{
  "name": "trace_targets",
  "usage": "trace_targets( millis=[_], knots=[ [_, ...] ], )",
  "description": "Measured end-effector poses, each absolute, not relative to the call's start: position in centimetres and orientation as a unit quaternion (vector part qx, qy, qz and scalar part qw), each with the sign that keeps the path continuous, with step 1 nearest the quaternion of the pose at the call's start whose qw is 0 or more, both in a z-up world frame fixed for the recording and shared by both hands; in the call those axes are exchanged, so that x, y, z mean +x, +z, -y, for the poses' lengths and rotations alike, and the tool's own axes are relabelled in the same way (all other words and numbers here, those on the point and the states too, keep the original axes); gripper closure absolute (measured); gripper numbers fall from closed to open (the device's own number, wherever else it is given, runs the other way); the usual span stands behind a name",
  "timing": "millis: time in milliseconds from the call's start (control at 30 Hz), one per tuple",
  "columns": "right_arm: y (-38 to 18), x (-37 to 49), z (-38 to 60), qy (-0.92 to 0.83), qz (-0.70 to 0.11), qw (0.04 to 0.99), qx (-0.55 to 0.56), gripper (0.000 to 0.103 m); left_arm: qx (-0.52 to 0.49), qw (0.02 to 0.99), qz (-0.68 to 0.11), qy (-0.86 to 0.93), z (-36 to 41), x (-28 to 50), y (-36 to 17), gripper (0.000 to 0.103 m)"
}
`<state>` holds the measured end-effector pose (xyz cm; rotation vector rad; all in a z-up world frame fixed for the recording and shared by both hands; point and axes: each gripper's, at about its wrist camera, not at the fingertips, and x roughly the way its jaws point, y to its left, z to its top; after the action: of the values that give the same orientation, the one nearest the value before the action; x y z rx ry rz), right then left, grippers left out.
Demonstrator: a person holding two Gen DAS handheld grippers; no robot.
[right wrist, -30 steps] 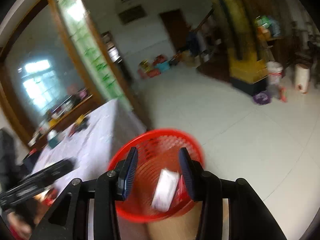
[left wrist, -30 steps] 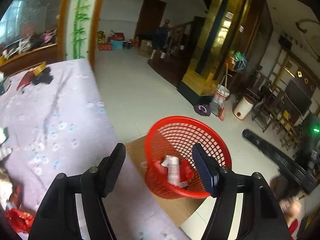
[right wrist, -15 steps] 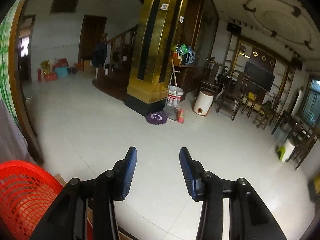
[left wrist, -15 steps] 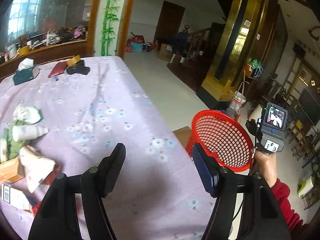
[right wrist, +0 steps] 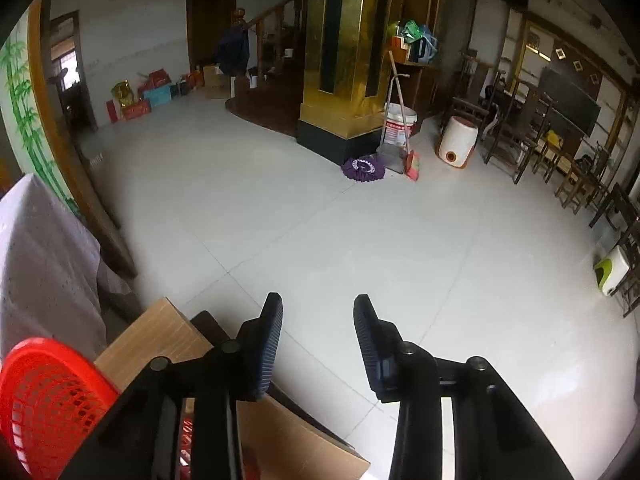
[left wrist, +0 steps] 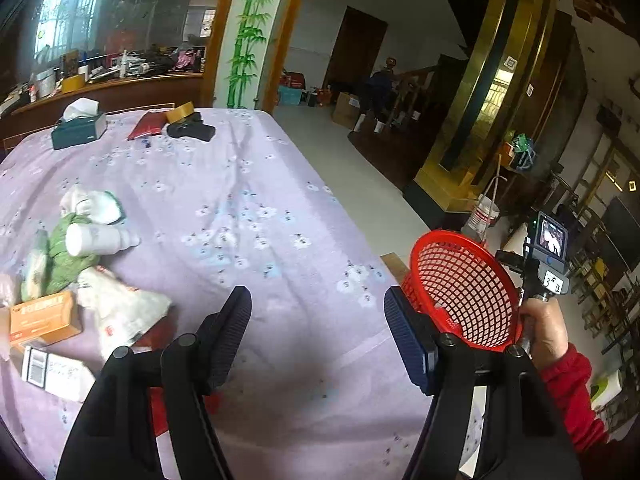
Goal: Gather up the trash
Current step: 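Return both tools from the basket to the table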
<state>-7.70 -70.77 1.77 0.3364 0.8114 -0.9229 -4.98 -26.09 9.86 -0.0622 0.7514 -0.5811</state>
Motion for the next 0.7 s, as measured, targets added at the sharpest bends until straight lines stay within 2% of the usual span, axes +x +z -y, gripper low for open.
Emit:
trace_targets(
  millis=[167,267,433,467,500,600,700],
  knots=[
    [1.9,-8.7,69.9,-0.429,-0.368,0.816,0.122,0.062,-0.034,0.896,-0.356,-0.262,23.6,-5.3,10.0,0.035],
    [2.8,-9.8,69.5,-0.446,-0.349,0.818,0.1,0.058,-0.036,0.904,-0.352,-0.241,21.2,-5.7,9.9,0.035],
    [6.8,-13.1,67.2,-0.458,-0.295,0.835,0.075,0.057,-0.035,0.916,-0.347,-0.198,16.5,-6.4,9.4,0.035],
    [8.5,-14.4,65.6,-0.433,-0.27,0.857,0.076,0.052,-0.037,0.918,-0.347,-0.187,15.5,-6.5,9.2,0.035],
    [9.5,-15.0,64.5,-0.417,-0.256,0.869,0.075,0.039,-0.04,0.921,-0.348,-0.172,14.1,-6.6,8.9,0.035],
    [13.4,-17.3,58.6,-0.293,-0.201,0.933,0.059,0.017,-0.046,0.925,-0.353,-0.135,11.0,-6.7,8.0,0.035],
    [15.4,-17.9,52.1,-0.122,-0.19,0.972,0.06,0.015,-0.063,0.923,-0.363,-0.109,8.3,-6.6,7.0,0.035]
  ],
)
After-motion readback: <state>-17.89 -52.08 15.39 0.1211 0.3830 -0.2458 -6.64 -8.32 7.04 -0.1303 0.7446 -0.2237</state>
